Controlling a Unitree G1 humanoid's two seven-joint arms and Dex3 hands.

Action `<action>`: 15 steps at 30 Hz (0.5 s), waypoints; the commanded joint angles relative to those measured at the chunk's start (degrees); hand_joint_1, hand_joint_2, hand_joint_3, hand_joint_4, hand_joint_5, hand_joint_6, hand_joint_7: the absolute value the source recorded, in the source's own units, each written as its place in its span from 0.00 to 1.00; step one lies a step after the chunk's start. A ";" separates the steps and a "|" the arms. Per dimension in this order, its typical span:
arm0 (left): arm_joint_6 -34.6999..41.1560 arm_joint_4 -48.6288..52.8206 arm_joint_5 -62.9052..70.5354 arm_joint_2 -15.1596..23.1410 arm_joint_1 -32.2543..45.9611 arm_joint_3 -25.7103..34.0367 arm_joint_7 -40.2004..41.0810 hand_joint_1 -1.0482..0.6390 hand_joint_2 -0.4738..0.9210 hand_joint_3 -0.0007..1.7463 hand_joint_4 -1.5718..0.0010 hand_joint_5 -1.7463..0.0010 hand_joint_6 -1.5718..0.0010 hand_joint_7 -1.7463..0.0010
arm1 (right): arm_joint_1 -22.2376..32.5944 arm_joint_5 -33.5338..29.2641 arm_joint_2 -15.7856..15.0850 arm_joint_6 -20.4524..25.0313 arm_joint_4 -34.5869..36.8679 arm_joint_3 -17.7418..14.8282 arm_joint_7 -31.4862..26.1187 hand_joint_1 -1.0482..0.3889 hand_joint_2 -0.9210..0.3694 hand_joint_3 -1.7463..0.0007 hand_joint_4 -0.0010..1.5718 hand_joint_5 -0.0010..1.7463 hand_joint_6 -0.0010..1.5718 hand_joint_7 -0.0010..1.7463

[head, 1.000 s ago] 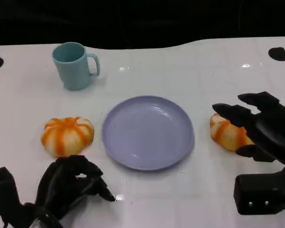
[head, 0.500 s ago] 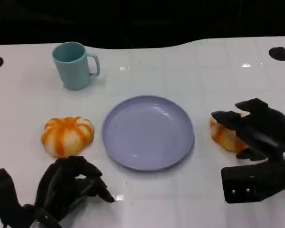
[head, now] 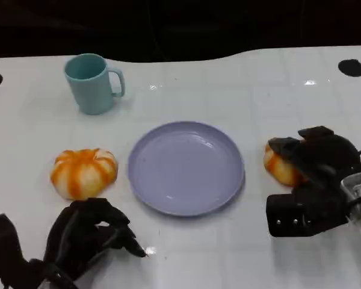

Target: Grasp the bread from the table and place it into the plate.

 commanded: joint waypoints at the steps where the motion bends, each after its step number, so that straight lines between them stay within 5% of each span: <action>1: 0.75 -0.81 -0.35 0.60 0.78 0.24 0.25 0.00 0.77 0.00 0.00 0.66 0.00 0.79 | -1.28 2.25 1.71 -3.95 6.56 0.11 -8.25 0.59 0.02 0.99 0.59 0.38 0.62 0.09; 3: 0.42 -0.85 -0.12 0.62 0.83 0.19 0.27 0.00 0.77 0.00 0.00 0.66 0.00 0.79 | -2.04 2.15 1.63 -5.98 8.49 0.90 -11.51 0.62 0.01 0.96 0.60 0.72 0.76 0.14; 5: 0.10 -0.94 0.10 0.65 0.92 0.13 0.36 0.00 0.77 0.00 0.00 0.66 0.00 0.79 | -2.66 1.77 1.60 -7.02 9.94 1.80 -14.90 0.62 0.02 0.87 0.59 0.94 0.58 0.67; 7: 0.20 -0.77 -0.10 0.70 0.83 0.27 0.15 0.00 0.77 0.00 0.00 0.66 0.00 0.79 | -3.11 1.86 1.54 -7.78 10.71 2.40 -17.06 0.61 0.03 0.84 0.60 0.99 0.50 0.85; 12: 0.40 -0.44 -0.11 0.84 0.69 0.39 0.24 0.00 0.77 0.00 0.00 0.66 0.00 0.79 | -3.65 2.62 1.35 -9.84 10.98 2.53 -21.31 0.61 0.12 0.81 0.56 1.00 0.44 0.97; 15: 0.02 -0.46 -0.06 0.84 0.76 0.39 0.02 0.00 0.77 0.00 0.00 0.66 0.00 0.79 | -3.70 2.54 1.42 -10.95 10.88 2.61 -25.26 0.61 0.17 0.75 0.59 1.00 0.52 0.78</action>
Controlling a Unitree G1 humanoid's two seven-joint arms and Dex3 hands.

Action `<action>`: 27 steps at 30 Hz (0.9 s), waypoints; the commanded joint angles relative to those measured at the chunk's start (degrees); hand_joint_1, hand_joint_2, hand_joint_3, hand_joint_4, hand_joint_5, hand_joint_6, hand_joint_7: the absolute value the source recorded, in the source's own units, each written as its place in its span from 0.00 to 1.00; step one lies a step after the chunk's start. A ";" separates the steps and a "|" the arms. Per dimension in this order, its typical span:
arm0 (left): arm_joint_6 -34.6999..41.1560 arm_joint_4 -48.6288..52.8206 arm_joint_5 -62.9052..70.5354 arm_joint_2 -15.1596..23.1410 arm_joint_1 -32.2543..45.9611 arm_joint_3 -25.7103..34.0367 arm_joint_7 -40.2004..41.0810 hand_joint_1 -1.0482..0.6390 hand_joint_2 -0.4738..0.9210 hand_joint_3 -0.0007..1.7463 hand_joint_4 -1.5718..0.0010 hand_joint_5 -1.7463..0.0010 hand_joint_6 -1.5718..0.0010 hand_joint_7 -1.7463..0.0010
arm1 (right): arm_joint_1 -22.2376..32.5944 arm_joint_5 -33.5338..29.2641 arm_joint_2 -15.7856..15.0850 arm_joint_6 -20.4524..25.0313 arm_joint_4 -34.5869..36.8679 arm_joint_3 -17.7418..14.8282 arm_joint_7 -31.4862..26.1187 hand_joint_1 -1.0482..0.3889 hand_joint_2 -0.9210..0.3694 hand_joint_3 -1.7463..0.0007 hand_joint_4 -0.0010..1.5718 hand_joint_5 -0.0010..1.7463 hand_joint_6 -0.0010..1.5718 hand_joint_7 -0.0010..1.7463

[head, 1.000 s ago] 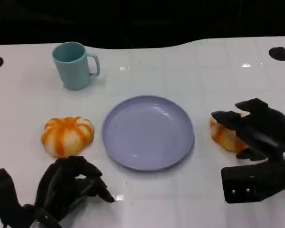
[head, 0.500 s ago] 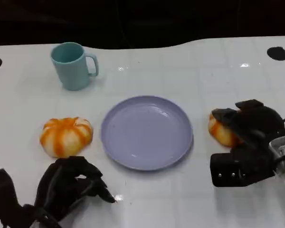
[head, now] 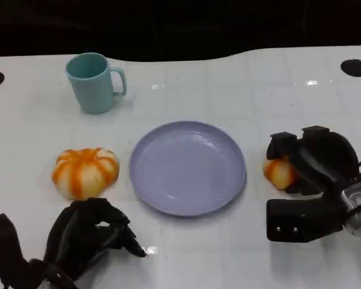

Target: Grasp the bread from the table and place it into the plate.

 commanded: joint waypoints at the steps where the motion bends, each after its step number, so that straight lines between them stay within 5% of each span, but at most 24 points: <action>1: -0.34 -0.26 -0.07 0.85 0.72 0.30 0.11 0.00 0.77 0.00 0.00 0.66 0.00 0.79 | -1.28 0.38 -0.49 -1.58 0.03 0.22 -5.62 0.60 0.17 0.74 0.59 1.00 0.54 0.75; 4: -0.09 -0.39 -0.18 0.78 0.76 0.37 0.27 0.00 0.77 0.00 0.00 0.66 0.00 0.79 | -1.54 0.67 -0.39 -3.01 -0.16 0.02 -8.40 0.64 0.22 0.68 0.61 1.00 0.51 0.87; 7: -0.20 -0.49 -0.07 0.78 0.75 0.31 0.31 0.00 0.77 0.00 0.00 0.65 0.00 0.79 | -2.03 1.72 -0.19 -4.06 -0.51 -0.80 -8.46 0.65 0.32 0.50 0.62 1.00 0.48 0.95; 18: -0.37 0.24 0.10 0.76 0.19 0.27 0.39 0.00 0.77 0.00 0.00 0.65 0.00 0.78 | -3.92 4.98 0.61 -7.73 -4.70 -3.20 -10.43 0.63 0.46 0.25 0.64 1.00 0.51 0.94; 27: -1.41 -0.07 0.61 0.52 0.54 0.02 0.74 0.00 0.78 0.00 0.00 0.65 0.00 0.78 | -5.21 7.19 2.52 -12.46 -9.36 -4.11 -6.45 0.65 0.49 0.24 0.63 1.00 0.50 0.96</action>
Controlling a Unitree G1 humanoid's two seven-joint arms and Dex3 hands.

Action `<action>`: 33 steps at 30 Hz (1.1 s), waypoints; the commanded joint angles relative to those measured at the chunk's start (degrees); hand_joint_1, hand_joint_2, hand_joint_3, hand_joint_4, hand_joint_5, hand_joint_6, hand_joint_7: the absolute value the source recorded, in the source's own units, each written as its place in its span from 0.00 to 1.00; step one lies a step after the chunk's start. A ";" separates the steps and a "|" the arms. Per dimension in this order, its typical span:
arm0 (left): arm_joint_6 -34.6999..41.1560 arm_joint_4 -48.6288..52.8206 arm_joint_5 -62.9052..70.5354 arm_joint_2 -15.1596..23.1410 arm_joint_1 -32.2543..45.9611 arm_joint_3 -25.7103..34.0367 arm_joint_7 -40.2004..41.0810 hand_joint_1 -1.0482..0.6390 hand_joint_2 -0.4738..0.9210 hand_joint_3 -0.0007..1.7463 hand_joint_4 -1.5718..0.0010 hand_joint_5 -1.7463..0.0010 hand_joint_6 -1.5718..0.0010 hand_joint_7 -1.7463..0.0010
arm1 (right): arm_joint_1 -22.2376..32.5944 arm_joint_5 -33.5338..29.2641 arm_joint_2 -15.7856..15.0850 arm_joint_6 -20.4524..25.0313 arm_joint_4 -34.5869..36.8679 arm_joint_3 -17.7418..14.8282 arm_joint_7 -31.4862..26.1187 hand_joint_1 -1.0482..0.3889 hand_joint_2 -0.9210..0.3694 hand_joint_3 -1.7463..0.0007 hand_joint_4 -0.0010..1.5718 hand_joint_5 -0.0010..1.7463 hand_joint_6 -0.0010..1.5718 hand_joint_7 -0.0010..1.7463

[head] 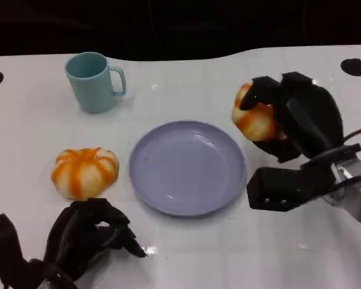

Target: Grasp the bread from the table and place it into the plate.

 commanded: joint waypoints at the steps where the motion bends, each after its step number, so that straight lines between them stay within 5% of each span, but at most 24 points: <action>1: -1.33 -0.17 0.52 0.50 0.59 0.01 0.68 0.00 0.78 0.00 0.00 0.65 0.00 0.78 | -1.61 1.30 1.25 -2.21 -1.65 -0.54 2.28 0.65 0.49 0.25 0.63 1.00 0.49 0.96; 10: -1.66 -0.15 0.31 0.51 1.08 -0.03 -0.15 0.00 0.78 0.00 0.00 0.66 0.00 0.79 | -4.50 -0.15 5.24 -3.56 -0.81 1.31 5.41 0.65 0.47 0.32 0.64 1.00 0.56 0.83; 16: -1.03 -1.32 0.62 0.50 1.77 -0.34 0.71 0.00 0.78 0.00 0.00 0.66 0.00 0.79 | -5.93 0.27 8.47 -3.42 2.33 1.80 9.07 0.61 0.40 0.38 0.63 1.00 0.54 0.84; 19: -0.62 -1.66 0.33 0.47 1.98 -0.37 0.56 0.00 0.78 0.00 0.00 0.65 0.00 0.78 | -6.85 -0.73 9.15 -2.34 3.84 3.16 11.07 0.61 0.43 0.31 0.62 1.00 0.52 0.87; 23: -0.51 -1.54 0.01 0.50 1.98 -0.29 0.04 0.00 0.77 0.00 0.00 0.65 0.00 0.78 | -7.58 -0.55 10.36 -0.53 5.62 3.88 14.99 0.61 0.41 0.33 0.60 1.00 0.55 0.73; 27: -0.39 -1.94 0.10 0.43 2.14 -0.40 0.42 0.00 0.78 0.00 0.00 0.65 0.00 0.78 | -7.68 0.73 11.53 0.40 7.06 2.95 18.03 0.60 0.36 0.34 0.55 1.00 0.55 0.72; 30: -0.41 -2.17 0.13 0.37 2.24 -0.45 0.57 0.00 0.77 0.00 0.00 0.65 0.00 0.78 | -7.70 1.69 11.63 0.45 7.18 2.32 19.90 0.57 0.32 0.45 0.53 0.87 0.54 0.56; 33: 0.01 -2.43 -0.11 0.31 2.33 -0.40 0.53 0.00 0.77 0.00 0.00 0.65 0.00 0.78 | -7.63 2.20 11.38 0.06 6.97 2.16 21.82 0.53 0.20 0.68 0.49 0.61 0.54 0.26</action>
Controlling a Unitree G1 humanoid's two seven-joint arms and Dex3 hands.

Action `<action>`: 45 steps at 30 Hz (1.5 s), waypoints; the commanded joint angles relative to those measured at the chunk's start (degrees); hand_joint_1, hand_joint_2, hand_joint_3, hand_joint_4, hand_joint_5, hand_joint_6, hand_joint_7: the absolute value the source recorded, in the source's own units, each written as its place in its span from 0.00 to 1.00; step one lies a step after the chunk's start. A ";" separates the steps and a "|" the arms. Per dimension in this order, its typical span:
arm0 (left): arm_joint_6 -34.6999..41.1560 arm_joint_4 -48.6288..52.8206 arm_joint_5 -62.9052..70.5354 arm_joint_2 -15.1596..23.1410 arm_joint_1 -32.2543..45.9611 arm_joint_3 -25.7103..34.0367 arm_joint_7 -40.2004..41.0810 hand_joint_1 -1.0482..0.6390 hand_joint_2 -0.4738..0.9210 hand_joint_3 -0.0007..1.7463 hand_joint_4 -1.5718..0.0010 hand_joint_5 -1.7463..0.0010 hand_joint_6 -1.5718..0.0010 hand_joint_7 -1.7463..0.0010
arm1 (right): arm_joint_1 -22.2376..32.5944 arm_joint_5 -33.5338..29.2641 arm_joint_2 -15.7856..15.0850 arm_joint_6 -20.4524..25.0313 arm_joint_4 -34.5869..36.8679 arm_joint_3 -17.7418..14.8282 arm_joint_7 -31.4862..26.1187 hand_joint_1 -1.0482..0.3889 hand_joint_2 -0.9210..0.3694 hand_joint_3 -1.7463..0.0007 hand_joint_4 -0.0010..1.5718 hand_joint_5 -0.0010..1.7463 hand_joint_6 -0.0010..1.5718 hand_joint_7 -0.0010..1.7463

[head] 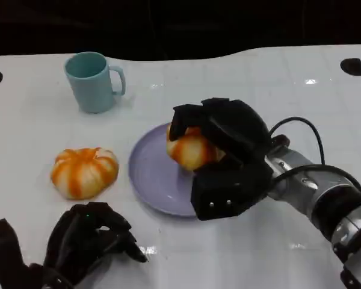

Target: Grasp the bread from the table and place it into the plate.

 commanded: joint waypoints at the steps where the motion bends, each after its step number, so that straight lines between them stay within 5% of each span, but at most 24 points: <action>1: 0.72 -0.71 -0.29 0.59 0.71 0.18 0.60 0.00 0.77 0.00 0.00 0.65 0.00 0.78 | -1.21 1.44 -0.56 -0.08 0.00 -0.53 3.42 0.51 0.14 0.75 0.44 0.52 0.52 0.16; 3: 0.61 -0.89 -0.09 0.61 0.80 0.09 0.79 0.00 0.77 0.00 0.00 0.65 0.00 0.78 | -1.37 1.54 -0.84 0.47 -0.18 -0.39 6.48 0.47 0.05 0.87 0.38 0.37 0.47 0.06; 7: 0.31 -0.82 -0.02 0.65 0.77 0.07 0.70 0.00 0.77 0.00 0.00 0.65 0.00 0.78 | -1.93 1.58 -1.64 2.26 -1.05 -0.06 14.56 0.31 0.00 0.84 0.16 0.18 0.25 0.00; 14: 0.21 -0.24 -0.15 0.80 0.42 0.20 0.23 0.00 0.78 0.00 0.00 0.65 0.00 0.78 | -0.90 2.87 -2.86 5.83 -4.83 -0.98 21.72 0.16 0.00 0.79 0.01 0.11 0.10 0.00; 33: 0.78 -0.90 0.01 0.57 0.66 0.01 1.21 0.00 0.77 0.00 0.00 0.65 0.00 0.78 | 7.55 7.76 -9.66 3.69 -19.78 -4.07 25.43 0.17 0.00 0.83 0.04 0.15 0.12 0.01; 45: 0.58 -0.68 0.22 0.63 0.39 -0.15 1.42 0.00 0.78 0.00 0.00 0.65 0.00 0.78 | 18.80 7.00 -15.69 -2.75 -31.61 -7.47 16.12 0.42 0.01 0.99 0.19 0.31 0.30 0.05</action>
